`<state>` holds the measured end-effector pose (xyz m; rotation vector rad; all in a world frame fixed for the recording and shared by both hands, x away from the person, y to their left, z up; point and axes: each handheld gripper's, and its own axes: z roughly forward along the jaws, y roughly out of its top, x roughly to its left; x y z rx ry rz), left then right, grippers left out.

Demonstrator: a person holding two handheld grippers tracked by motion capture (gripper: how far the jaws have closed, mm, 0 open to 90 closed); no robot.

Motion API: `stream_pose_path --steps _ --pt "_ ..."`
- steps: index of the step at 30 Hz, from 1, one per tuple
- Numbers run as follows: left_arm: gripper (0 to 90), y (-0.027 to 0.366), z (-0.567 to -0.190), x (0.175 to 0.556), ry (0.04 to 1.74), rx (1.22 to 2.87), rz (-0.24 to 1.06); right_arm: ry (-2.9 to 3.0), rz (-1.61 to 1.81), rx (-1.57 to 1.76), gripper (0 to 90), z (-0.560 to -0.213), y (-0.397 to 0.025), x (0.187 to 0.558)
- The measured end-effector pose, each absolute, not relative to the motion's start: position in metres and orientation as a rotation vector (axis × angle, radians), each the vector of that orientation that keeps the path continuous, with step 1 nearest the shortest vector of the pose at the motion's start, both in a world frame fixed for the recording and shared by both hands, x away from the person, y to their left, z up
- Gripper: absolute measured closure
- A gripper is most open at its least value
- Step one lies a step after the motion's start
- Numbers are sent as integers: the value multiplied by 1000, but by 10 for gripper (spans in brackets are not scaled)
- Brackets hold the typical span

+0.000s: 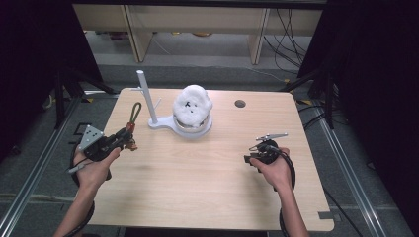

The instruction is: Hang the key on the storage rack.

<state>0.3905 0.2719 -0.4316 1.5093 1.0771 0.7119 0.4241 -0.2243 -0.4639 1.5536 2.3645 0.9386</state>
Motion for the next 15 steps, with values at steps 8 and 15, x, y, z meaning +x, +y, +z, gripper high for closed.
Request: stream_pose_path --steps 8,15 --pt "794 274 -429 398 1098 1500 743 2362 943 1542 655 -464 -224 424" --pt "794 276 -428 405 1104 1491 753 2368 938 1554 656 -464 -225 424"
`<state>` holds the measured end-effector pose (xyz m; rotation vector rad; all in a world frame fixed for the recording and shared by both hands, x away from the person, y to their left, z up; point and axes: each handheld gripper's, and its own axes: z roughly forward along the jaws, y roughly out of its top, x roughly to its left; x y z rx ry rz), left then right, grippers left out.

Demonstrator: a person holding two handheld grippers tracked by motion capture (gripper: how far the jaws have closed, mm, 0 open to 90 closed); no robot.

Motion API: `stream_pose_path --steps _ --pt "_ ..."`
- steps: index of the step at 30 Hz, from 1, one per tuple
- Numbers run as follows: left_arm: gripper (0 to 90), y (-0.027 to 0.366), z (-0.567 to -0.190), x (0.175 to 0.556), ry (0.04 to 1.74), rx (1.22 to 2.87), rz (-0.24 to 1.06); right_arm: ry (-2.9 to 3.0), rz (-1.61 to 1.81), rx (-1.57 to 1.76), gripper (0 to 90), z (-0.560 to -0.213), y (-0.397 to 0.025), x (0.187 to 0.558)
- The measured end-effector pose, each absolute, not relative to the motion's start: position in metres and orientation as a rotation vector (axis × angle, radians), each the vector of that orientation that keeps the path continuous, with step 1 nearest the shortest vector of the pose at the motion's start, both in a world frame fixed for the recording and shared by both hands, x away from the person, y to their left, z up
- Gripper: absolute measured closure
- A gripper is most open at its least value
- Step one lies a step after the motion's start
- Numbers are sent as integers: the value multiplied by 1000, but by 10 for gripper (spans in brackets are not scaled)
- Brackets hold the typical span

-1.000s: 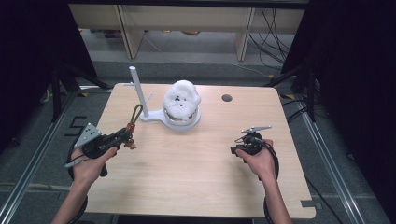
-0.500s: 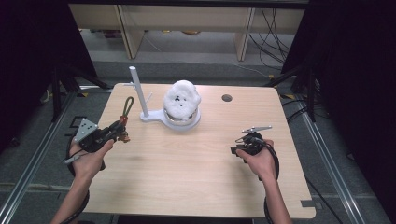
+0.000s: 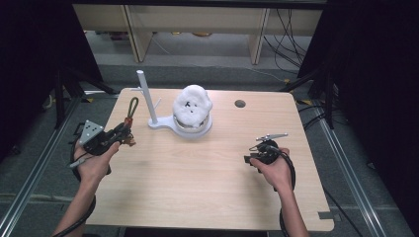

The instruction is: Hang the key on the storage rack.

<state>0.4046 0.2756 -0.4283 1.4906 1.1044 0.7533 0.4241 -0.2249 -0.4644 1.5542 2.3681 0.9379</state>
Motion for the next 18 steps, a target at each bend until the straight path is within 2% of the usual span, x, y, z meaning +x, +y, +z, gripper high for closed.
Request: stream_pose_path --steps 18 --pt "794 282 -418 425 1120 1435 735 2346 945 1559 656 -466 -224 424"
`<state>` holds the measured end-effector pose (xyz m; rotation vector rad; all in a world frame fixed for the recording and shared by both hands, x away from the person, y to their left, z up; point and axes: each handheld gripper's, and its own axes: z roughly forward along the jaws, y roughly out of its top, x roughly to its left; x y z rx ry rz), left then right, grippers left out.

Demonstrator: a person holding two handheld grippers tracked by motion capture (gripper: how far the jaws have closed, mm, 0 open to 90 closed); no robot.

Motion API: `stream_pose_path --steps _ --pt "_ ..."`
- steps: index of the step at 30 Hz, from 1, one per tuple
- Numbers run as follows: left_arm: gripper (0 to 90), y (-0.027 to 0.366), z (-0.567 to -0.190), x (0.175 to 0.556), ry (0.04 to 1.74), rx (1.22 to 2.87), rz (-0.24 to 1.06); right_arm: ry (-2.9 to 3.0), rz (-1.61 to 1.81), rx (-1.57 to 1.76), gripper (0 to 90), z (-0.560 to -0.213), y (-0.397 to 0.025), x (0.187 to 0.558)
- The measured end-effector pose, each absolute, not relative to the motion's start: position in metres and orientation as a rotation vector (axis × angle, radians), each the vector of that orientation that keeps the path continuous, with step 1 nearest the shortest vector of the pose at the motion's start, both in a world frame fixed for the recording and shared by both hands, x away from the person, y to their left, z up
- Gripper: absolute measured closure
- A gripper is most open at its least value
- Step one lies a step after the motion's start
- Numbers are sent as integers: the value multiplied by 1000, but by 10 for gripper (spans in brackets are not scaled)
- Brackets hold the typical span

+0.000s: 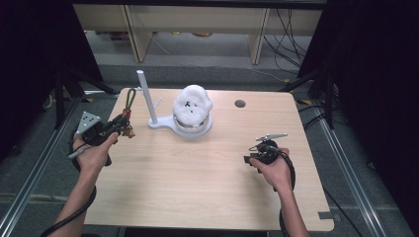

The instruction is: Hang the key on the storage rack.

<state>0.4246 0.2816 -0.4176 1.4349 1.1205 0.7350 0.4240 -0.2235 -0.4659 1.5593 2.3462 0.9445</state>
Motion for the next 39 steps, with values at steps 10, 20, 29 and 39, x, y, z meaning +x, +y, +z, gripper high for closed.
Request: stream_pose_path --steps 10,20,29,39 --pt "793 283 -418 432 1138 1429 735 2366 942 1556 656 -466 -224 425" --pt "794 291 -419 432 1168 1417 767 2350 949 1555 656 -467 -223 424" --pt "794 295 -422 437 1206 1435 820 2347 949 1555 656 -468 -224 425" --pt "793 282 -420 443 1187 1481 892 2351 949 1557 656 -468 -223 425"
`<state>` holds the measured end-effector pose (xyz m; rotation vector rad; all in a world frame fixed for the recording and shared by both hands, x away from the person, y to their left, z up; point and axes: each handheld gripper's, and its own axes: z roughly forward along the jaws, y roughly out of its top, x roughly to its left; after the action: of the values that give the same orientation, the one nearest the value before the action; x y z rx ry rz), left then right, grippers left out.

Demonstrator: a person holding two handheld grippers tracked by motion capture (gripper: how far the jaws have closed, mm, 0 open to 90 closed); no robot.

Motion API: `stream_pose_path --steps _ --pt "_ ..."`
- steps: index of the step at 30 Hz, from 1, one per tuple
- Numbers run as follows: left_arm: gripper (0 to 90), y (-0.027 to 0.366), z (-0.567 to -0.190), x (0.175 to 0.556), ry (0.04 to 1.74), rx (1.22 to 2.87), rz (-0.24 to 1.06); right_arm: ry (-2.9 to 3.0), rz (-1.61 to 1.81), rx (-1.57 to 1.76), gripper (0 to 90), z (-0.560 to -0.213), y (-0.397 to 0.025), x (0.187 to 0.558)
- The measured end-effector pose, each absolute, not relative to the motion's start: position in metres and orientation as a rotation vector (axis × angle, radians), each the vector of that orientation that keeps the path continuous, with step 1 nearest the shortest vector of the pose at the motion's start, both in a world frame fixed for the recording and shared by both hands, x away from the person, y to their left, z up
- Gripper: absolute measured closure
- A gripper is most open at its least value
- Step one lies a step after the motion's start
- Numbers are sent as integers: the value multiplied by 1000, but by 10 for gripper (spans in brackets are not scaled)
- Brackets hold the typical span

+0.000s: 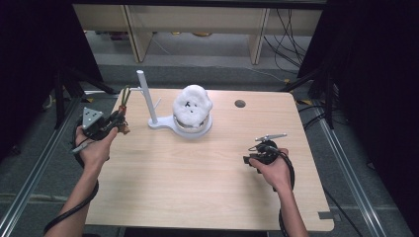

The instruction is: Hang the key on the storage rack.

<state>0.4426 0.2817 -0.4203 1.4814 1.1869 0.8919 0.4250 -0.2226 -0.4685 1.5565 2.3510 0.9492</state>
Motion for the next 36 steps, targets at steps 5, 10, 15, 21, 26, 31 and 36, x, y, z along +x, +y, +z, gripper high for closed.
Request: stream_pose_path --steps 5,10,15,21,26,31,36 --pt "793 274 -418 442 1182 1500 928 2351 953 1556 656 -469 -223 425" --pt "794 267 -415 441 1155 1525 969 2352 954 1554 656 -469 -223 425" --pt "795 262 -412 442 1129 1546 987 2351 954 1555 657 -470 -223 425" --pt "796 259 -410 442 1110 1572 1022 2351 953 1553 657 -470 -223 425" --pt "796 257 -409 442 1098 1586 1026 2351 953 1554 657 -470 -223 426" --pt "797 255 -410 443 1088 1602 1031 2354 953 1551 658 -470 -223 425" --pt "796 253 -409 444 1080 1625 1043 2351 953 1553 658 -470 -223 425"
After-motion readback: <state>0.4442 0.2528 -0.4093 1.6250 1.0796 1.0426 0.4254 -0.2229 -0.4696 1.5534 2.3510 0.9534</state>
